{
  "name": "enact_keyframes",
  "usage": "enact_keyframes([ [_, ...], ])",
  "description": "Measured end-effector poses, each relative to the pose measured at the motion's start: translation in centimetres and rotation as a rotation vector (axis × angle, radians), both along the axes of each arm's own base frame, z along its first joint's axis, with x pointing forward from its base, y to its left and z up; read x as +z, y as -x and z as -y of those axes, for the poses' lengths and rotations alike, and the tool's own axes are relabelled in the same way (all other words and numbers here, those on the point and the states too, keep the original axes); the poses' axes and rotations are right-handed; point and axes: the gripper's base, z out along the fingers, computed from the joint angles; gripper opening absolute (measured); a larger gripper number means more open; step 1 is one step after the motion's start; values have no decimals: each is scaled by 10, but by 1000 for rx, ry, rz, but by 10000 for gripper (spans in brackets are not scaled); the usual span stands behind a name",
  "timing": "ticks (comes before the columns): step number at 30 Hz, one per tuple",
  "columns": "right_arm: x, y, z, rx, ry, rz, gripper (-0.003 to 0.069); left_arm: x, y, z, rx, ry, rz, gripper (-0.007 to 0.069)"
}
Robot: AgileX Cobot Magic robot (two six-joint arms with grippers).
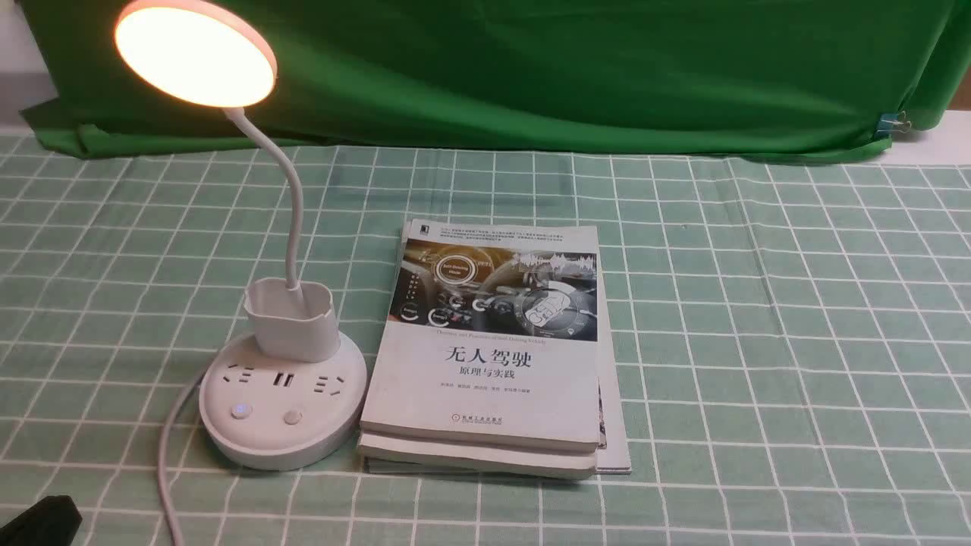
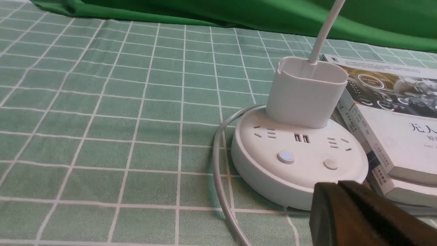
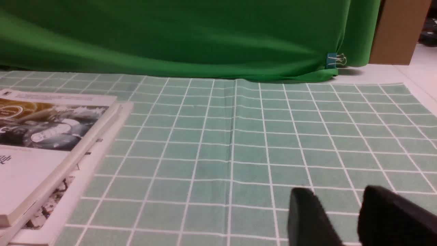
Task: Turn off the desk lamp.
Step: Use the left arm to press the button switch on the lamp holder
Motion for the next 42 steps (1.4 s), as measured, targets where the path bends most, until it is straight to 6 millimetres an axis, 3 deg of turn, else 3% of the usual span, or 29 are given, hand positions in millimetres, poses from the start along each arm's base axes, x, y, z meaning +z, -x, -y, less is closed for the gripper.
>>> enact_keyframes([
  [24,0,0,0,0,0,0,242,1,0,0,4,0,8,1],
  [26,0,0,0,0,0,0,242,3,-1,0,8,35,29,1],
  [32,0,0,0,0,0,0,242,21,-2,-2,77,600,174,1],
  [38,0,0,0,0,0,0,242,30,-2,-10,137,692,281,1],
  [42,0,0,0,0,0,0,242,35,-2,-4,89,695,218,1],
])
